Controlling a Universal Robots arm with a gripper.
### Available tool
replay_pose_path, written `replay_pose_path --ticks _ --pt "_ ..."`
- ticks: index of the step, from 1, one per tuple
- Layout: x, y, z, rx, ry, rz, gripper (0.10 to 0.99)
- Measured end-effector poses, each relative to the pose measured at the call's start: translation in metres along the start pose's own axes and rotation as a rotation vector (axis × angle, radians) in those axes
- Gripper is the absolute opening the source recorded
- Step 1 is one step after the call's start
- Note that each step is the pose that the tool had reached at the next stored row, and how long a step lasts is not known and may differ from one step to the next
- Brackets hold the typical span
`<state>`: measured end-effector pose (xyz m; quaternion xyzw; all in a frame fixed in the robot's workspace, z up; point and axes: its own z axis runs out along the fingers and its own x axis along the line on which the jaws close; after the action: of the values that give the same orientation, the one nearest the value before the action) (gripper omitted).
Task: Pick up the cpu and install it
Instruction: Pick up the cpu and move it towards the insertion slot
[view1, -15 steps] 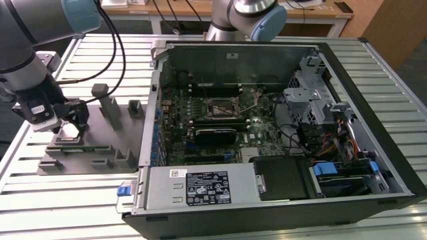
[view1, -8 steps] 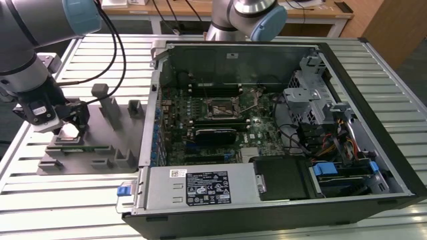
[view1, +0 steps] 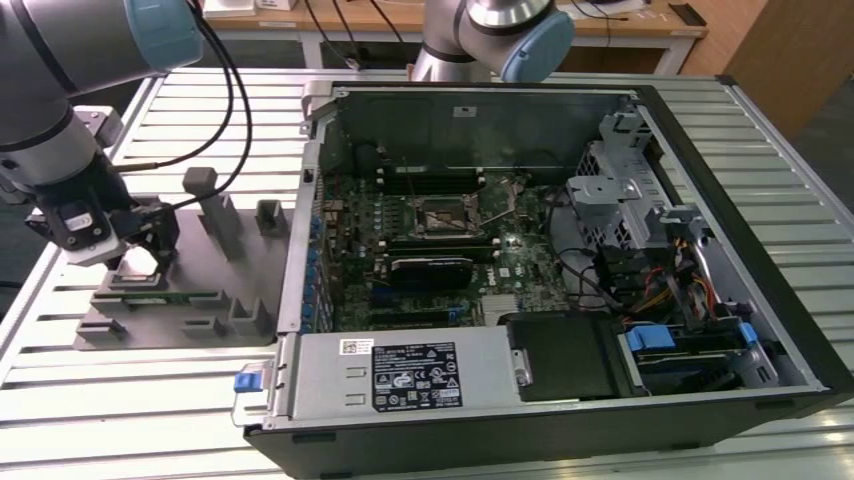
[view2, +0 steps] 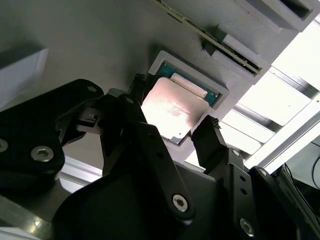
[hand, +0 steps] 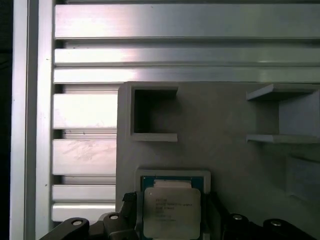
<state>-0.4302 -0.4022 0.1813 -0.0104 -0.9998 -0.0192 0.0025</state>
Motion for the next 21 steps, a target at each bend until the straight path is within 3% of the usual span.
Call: replay_pose_path --ticks 10,13,21 --pt "0.0000 -0.0007 0.0000 0.000 -0.0001 0.000 0.663" --pt "0.0000 -0.0008 -0.0001 0.000 0.0000 0.000 0.545" --pt "0.0000 -0.0008 -0.0011 -0.003 -0.0002 0.000 0.545"
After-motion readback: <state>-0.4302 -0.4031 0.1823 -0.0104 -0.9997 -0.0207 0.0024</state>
